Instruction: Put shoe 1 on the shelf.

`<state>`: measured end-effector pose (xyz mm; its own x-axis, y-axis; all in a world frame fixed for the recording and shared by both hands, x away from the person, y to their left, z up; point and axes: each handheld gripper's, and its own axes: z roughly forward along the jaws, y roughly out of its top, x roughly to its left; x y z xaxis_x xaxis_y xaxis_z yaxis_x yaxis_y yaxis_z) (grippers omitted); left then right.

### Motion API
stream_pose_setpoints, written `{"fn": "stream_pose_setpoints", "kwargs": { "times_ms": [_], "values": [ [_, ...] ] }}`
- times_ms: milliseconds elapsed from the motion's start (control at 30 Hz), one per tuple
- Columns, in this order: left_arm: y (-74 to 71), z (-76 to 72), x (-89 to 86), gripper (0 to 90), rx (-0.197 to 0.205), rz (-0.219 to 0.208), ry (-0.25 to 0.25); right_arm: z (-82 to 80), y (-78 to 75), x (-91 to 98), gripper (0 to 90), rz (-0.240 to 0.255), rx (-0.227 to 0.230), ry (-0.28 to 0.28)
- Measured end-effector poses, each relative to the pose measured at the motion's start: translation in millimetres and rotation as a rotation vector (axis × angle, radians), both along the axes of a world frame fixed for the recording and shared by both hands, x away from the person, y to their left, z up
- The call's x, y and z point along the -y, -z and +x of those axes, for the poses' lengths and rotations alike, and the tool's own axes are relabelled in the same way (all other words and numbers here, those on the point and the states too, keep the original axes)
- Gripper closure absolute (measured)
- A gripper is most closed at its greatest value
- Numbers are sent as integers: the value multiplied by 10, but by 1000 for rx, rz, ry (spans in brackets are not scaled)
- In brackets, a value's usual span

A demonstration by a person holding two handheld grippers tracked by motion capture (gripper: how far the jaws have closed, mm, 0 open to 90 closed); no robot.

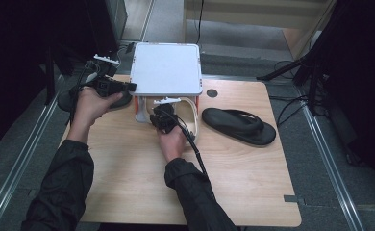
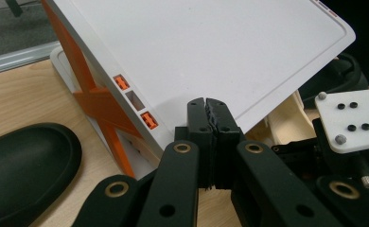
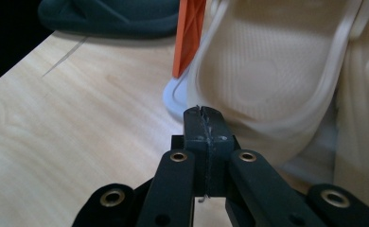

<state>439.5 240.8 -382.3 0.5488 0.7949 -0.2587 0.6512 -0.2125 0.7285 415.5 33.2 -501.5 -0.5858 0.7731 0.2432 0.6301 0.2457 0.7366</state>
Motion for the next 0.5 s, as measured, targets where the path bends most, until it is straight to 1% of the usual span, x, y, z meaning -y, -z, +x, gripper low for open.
{"fn": "stream_pose_setpoints", "kwargs": {
  "times_ms": [33,167,267,300,400,500],
  "values": [
    [2,0,-2,898,1,-4,-3,-10,-2,18,900,3,-6,-5],
    [-1,1,0,898,-2,-2,0,-132,-68,129,900,14,3,-23],
    [-2,-1,4,898,-2,-1,-3,-249,-131,225,900,36,3,-37],
    [-3,-2,5,898,-2,0,-4,-292,-150,254,900,40,11,-45],
    [-2,-3,9,898,-1,0,-4,-439,-202,350,900,30,23,-75],
    [-2,-1,4,898,-3,-2,-7,-534,-209,461,900,44,19,-78]
  ]
}}
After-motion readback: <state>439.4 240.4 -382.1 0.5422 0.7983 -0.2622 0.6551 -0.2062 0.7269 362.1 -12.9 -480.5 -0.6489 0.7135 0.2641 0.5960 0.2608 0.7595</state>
